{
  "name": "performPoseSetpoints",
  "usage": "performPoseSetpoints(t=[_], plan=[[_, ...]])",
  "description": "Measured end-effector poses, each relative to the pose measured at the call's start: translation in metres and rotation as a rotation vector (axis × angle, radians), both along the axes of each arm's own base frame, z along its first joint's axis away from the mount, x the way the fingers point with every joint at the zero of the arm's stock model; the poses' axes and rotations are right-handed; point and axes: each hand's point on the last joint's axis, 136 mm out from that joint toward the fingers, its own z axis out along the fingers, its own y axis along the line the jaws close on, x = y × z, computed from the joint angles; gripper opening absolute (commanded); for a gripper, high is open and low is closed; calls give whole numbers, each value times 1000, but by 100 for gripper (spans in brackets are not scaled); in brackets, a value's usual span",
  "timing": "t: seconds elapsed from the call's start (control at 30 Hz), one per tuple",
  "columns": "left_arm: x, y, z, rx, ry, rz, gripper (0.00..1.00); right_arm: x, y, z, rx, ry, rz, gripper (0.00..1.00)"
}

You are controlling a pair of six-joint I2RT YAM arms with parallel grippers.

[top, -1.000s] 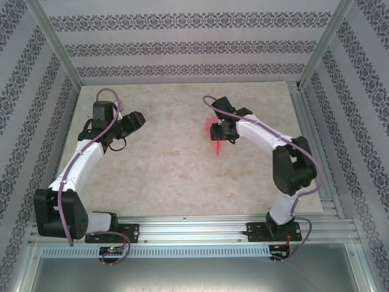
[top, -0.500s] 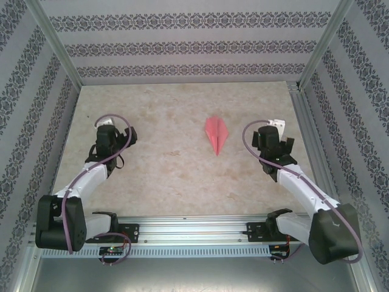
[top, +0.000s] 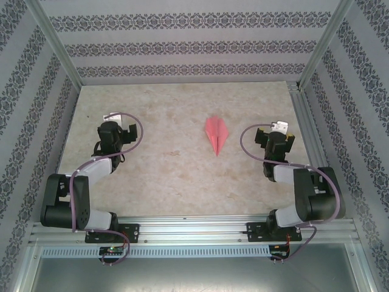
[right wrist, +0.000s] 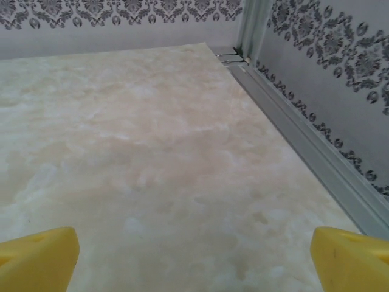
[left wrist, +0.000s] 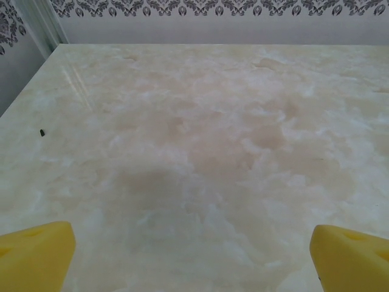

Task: Fold a paper plane with a square sheet of paper (pick it up from the middle)
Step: Reset both arms

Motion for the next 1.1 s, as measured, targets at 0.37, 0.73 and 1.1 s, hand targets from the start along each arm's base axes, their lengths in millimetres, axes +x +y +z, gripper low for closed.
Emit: performPoseSetpoints(t=[0.37, 0.73, 1.1], plan=[[-9, -13, -55, 14, 21, -94, 100, -4, 11, -4, -3, -87, 70, 98], [-11, -15, -49, 15, -57, -105, 100, 5, 4, 12, 11, -142, 69, 98], [-10, -21, -48, 18, -59, -147, 100, 5, 4, 13, 11, -143, 69, 98]])
